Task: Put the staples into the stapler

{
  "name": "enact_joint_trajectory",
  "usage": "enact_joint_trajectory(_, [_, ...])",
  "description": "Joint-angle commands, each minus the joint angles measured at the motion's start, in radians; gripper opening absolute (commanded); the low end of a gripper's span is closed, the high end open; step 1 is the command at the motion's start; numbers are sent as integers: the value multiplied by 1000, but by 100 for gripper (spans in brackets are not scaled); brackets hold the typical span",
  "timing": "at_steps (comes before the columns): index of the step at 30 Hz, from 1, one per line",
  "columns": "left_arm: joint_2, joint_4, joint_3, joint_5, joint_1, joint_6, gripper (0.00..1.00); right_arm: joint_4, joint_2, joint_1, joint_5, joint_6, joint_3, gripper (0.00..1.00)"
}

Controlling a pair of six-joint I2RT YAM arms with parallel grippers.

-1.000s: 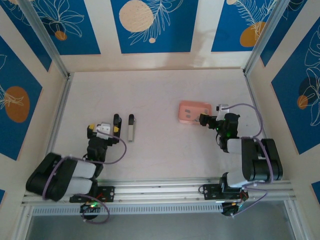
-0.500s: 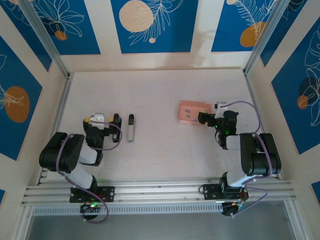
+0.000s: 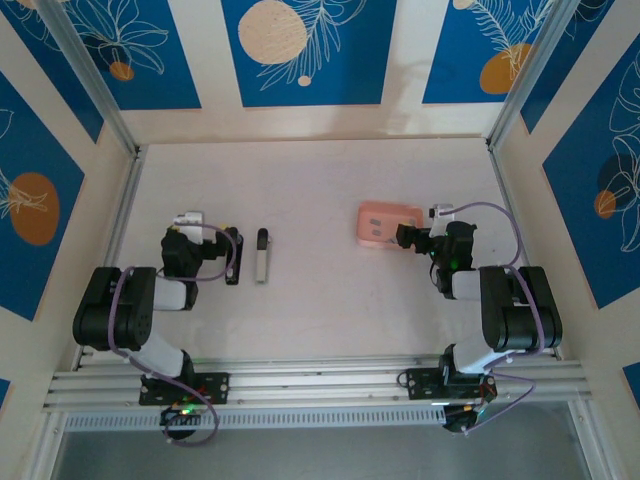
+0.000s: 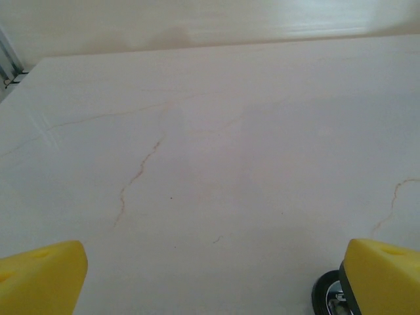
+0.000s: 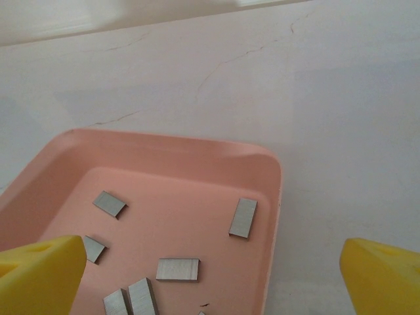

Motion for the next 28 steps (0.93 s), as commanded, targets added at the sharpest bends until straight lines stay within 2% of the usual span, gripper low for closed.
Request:
enact_joint_trajectory(1, [-12,-18,1,48,6,-8,100,4,7,5,17,-21,23,99])
enact_joint_trajectory(5, [-10,-47,17,82,6,7,100,4,7,7,17,-21,24,99])
enact_joint_trajectory(28, [-10,-42,16,79,3,8,100,-3,8,15,32,-28,29,99])
